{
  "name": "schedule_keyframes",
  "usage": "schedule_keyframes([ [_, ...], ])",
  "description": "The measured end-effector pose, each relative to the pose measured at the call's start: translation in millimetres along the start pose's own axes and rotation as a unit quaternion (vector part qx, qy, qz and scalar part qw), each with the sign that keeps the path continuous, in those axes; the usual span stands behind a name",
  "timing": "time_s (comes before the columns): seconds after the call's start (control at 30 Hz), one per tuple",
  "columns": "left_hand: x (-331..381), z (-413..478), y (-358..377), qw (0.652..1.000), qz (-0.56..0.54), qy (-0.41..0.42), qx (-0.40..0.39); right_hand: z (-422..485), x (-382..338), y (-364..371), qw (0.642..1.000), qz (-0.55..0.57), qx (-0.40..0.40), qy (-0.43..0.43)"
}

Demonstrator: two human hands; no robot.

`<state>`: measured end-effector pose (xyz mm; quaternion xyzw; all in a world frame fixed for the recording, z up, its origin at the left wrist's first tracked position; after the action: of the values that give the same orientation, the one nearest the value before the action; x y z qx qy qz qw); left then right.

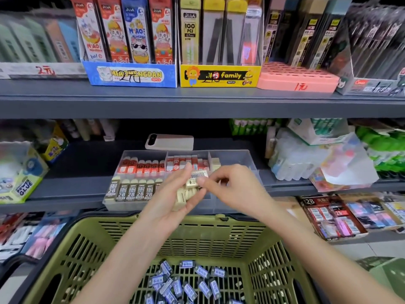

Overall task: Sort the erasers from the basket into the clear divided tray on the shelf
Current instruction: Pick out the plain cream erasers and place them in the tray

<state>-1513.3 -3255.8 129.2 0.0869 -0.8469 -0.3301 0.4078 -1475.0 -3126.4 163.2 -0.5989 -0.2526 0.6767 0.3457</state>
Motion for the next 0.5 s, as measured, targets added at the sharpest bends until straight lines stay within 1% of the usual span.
schedule_keyframes([
  [0.03, -1, 0, 2, 1.000, 0.003, 0.014, 0.002, -2, -2, 0, 1.000, 0.016, 0.014, 0.000],
  [0.07, -3, 1, 4, 1.000, 0.011, 0.022, -0.002, -3, -1, -1, 0.998, 0.058, 0.028, 0.007],
  [0.1, -4, 1, 6, 0.999, 0.022, 0.023, -0.009, -3, 2, -1, 0.991, 0.124, 0.038, 0.020],
  [0.17, -7, 1, 9, 0.999, 0.043, 0.007, -0.013, 1, 11, -5, 0.958, 0.276, 0.048, 0.054],
  [0.2, -8, 1, 10, 0.999, 0.050, -0.006, -0.010, 5, 18, -9, 0.940, 0.328, 0.058, 0.070],
  [0.23, -9, 1, 10, 0.999, 0.051, -0.019, -0.005, 10, 28, -14, 0.930, 0.349, 0.079, 0.085],
  [0.27, -9, 0, 10, 0.999, 0.045, -0.030, 0.001, 16, 40, -21, 0.928, 0.344, 0.108, 0.098],
  [0.3, -9, 0, 9, 0.999, 0.032, -0.037, 0.007, 23, 53, -29, 0.933, 0.313, 0.139, 0.112],
  [0.33, -9, 0, 7, 0.999, 0.016, -0.043, 0.012, 30, 66, -35, 0.944, 0.258, 0.160, 0.127],
  [0.37, -9, 0, 5, 0.999, -0.001, -0.049, 0.015, 37, 77, -38, 0.959, 0.189, 0.159, 0.140],
  [0.43, -8, -2, 1, 0.997, -0.027, -0.065, 0.015, 48, 94, -35, 0.982, 0.042, 0.102, 0.151],
  [0.5, -8, -3, -1, 0.997, -0.026, -0.079, 0.006, 56, 102, -27, 0.988, -0.069, 0.041, 0.132],
])
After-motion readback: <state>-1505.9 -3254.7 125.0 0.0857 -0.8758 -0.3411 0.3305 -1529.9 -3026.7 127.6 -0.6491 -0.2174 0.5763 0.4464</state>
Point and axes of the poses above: each hand's wrist, its own z-axis towards the middle knuckle, its own y-axis out of the palm, x = y × z, the point moved 3 cm from there along z, towards the middle knuckle, and after that the axes turned 3 degrees about -y, right-handed, at the moved point
